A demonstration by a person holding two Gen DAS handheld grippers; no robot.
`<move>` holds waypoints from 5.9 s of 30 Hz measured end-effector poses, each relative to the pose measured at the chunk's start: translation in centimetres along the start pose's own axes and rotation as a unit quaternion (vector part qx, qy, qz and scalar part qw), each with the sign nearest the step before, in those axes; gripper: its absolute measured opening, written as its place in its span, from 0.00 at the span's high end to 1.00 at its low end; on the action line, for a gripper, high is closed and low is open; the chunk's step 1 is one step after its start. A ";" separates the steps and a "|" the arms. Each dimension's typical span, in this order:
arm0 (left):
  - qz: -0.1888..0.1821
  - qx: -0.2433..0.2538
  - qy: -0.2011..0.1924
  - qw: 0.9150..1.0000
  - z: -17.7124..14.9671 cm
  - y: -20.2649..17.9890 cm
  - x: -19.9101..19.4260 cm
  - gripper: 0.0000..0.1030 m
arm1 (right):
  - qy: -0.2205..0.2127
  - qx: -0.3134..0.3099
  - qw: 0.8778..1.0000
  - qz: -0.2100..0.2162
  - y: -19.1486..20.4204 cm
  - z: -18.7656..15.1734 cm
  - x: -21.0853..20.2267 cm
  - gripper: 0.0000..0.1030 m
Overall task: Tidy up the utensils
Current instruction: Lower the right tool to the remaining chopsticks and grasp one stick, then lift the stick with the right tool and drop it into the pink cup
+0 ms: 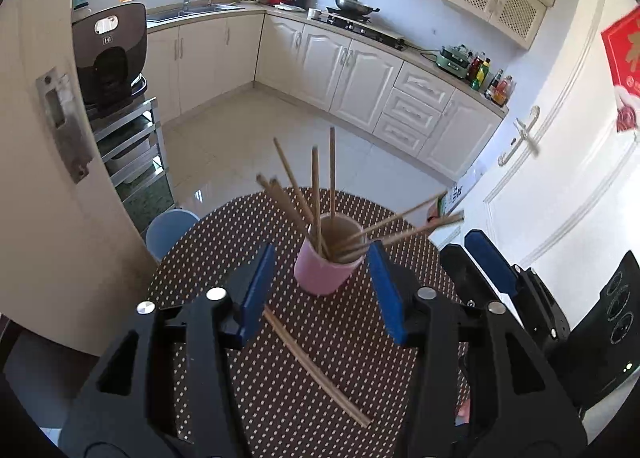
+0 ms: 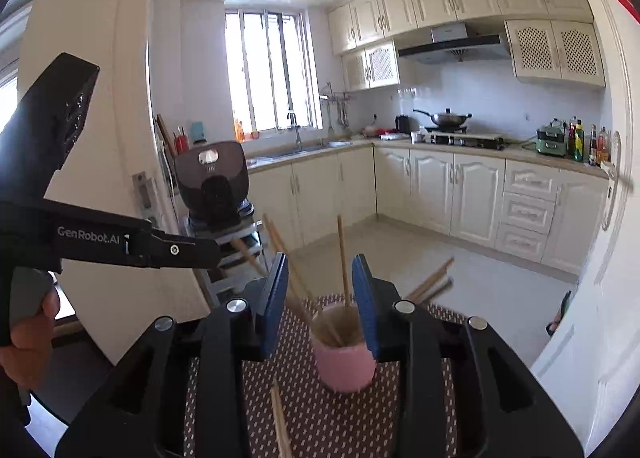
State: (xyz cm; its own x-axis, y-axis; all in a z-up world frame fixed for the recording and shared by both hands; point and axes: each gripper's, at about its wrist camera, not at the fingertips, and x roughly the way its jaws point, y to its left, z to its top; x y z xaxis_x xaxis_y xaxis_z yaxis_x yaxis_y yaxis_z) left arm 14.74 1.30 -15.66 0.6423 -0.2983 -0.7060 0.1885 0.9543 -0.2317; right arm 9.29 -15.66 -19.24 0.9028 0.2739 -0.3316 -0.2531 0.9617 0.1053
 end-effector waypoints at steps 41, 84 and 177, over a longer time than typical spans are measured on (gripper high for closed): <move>0.068 -0.155 0.174 0.970 -9.9 11.7 10.9 0.44 | 0.463 -0.051 0.880 0.087 4.2 -13.3 21.4 0.92; 0.100 -0.136 0.292 0.941 -9.1 4.9 22.9 0.94 | 0.508 0.017 0.851 0.136 0.1 -13.5 22.6 0.95; 0.007 0.018 -0.064 0.998 1.3 1.7 8.6 0.92 | 0.226 0.037 0.973 0.031 -2.7 3.5 10.6 0.86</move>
State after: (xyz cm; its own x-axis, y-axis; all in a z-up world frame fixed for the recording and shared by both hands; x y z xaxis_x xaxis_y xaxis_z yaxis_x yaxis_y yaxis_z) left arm 21.59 0.41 -21.25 0.7337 -0.2826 -0.6180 0.2041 0.9591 -0.1963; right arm 20.81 -15.42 -19.78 0.6367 0.3237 -0.6999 -0.2612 0.9445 0.1992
